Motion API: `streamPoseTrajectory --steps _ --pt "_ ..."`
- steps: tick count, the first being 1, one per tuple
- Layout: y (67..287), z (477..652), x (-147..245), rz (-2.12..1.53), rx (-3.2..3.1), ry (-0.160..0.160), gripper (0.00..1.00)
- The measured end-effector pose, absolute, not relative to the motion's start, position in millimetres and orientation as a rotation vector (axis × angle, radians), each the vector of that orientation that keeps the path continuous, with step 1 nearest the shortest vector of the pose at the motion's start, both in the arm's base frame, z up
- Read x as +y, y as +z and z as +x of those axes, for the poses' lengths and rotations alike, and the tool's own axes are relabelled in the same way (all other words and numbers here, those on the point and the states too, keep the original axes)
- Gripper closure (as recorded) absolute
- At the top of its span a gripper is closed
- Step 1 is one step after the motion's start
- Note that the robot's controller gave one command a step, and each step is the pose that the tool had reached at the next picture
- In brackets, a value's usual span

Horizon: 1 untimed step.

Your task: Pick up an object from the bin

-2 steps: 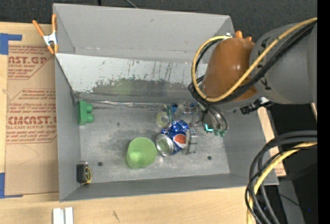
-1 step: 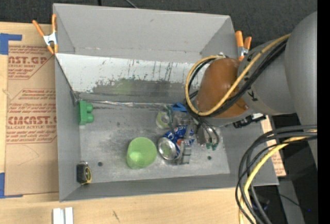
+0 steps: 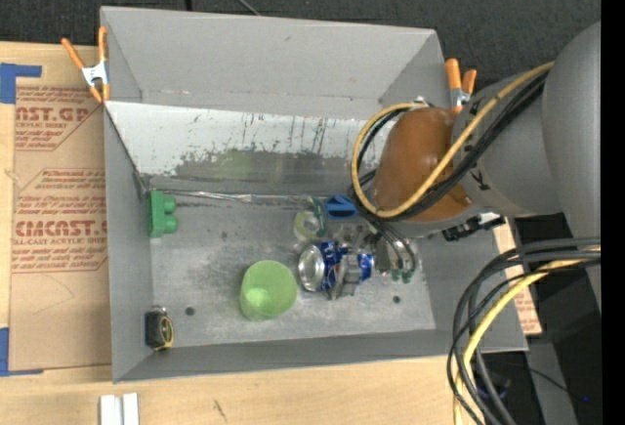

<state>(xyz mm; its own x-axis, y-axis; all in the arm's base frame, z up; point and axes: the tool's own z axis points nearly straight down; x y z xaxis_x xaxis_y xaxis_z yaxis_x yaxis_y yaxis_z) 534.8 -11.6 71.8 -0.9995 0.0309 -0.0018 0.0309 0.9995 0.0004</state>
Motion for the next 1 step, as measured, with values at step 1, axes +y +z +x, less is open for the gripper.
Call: streamPoseTrajectory --steps 1 --pt "192.3 535.8 -33.3 0.039 3.132 -0.002 1.00"
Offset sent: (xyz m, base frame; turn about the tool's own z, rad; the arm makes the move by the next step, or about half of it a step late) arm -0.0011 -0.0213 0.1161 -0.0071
